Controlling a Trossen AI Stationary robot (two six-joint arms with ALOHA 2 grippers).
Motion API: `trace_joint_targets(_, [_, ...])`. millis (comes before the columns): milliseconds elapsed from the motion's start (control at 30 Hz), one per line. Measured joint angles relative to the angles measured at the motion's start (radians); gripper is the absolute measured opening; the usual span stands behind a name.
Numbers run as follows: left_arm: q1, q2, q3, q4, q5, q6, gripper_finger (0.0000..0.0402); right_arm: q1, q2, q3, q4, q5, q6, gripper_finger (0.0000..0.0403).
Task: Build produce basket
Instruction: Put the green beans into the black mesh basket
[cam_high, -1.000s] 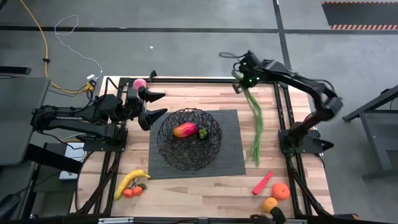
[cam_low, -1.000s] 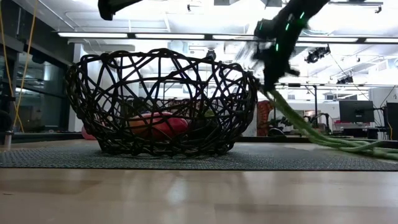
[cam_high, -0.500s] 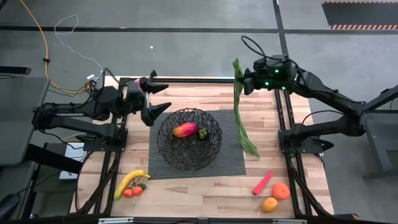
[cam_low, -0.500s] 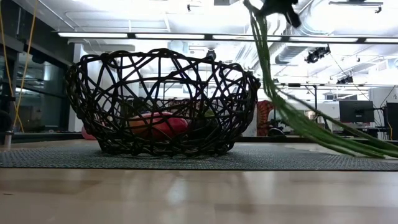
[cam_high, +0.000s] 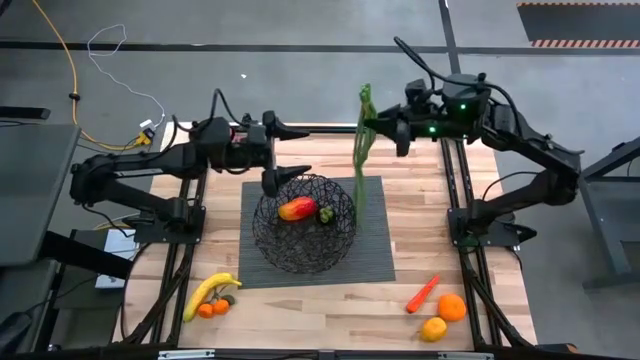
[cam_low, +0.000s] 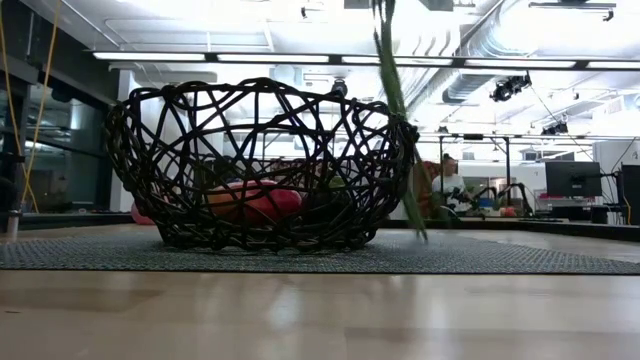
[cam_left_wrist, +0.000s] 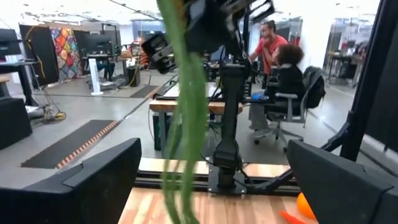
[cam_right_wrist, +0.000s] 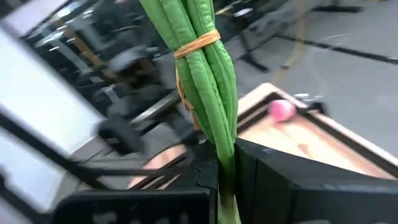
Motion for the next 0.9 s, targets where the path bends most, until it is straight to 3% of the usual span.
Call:
trace_joint_targets(133, [0.001, -0.009, 0.014, -0.007, 0.019, -0.008, 0.039, 0.06, 0.057, 0.103, -0.038, -0.026, -0.035, 0.0001])
trace_joint_targets(433, [0.042, -0.186, 0.037, -0.076, 0.073, -0.033, 0.039, 0.094, 0.257, 0.419, -0.383, 0.02, -0.093, 0.0])
trace_joint_targets(767, [0.045, -0.358, 0.037, -0.155, 0.068, -0.109, 0.039, 0.135, 0.548, 0.629, -0.484, -0.012, -0.254, 0.0])
trace_joint_targets(900, [0.045, -0.394, 0.037, -0.168, 0.066, -0.11, 0.039, 0.149, 0.591, 0.596, -0.434, -0.041, -0.252, 0.0])
